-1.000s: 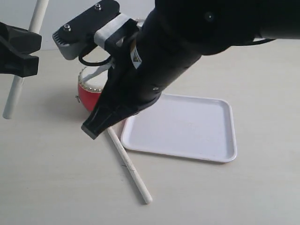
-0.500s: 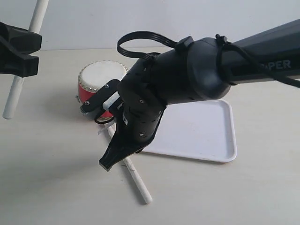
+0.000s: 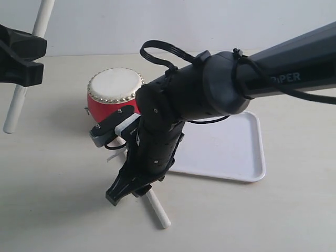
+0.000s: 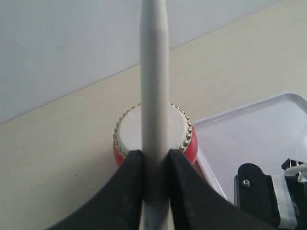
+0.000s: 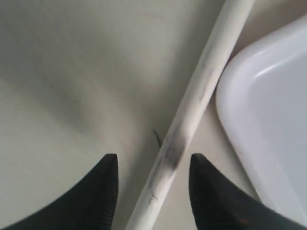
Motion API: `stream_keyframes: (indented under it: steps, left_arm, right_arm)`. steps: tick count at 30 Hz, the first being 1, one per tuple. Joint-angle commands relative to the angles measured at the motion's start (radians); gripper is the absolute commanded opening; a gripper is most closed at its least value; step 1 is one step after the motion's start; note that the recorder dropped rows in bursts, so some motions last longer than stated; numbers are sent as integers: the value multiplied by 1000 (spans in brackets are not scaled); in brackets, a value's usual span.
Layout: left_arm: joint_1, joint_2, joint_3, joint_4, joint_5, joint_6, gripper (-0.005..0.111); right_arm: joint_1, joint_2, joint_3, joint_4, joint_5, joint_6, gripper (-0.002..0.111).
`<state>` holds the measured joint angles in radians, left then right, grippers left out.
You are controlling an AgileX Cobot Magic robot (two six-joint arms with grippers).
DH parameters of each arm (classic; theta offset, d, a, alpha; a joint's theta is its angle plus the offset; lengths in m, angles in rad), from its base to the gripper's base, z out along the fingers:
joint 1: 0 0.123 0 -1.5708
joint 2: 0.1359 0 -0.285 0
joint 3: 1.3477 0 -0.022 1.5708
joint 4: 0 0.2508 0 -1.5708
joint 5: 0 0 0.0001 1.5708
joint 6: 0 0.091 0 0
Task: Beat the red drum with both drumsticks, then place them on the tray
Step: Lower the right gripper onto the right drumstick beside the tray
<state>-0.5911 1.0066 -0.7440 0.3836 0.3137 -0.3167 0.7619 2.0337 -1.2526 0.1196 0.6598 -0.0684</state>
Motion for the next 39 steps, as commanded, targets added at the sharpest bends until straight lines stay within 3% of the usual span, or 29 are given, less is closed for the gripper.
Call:
stream_keyframes:
  steps: [1,9,17,30,37,39]
  left_arm:
    - [4,-6,0,3,-4,-1,0]
    - [4,-6,0,3,-4,-1,0]
    - [4,-6,0,3,-4,-1,0]
    - [4,-6,0,3,-4,-1,0]
    - [4,-6,0,3,-11,-1,0]
    - [4,-6,0,3,-13,-1,0]
  right_arm:
    - [-5,7,0,4,4,-16,46]
    - [-5,7,0,-20,43,-16,45]
    - [-5,64,0,-22,52,-16,30]
    - [-5,87,0,-24,49,-61,28]
    - [-5,120,0,-24,33,-63,2]
    - [-5,131,0,-24,11,-63,0]
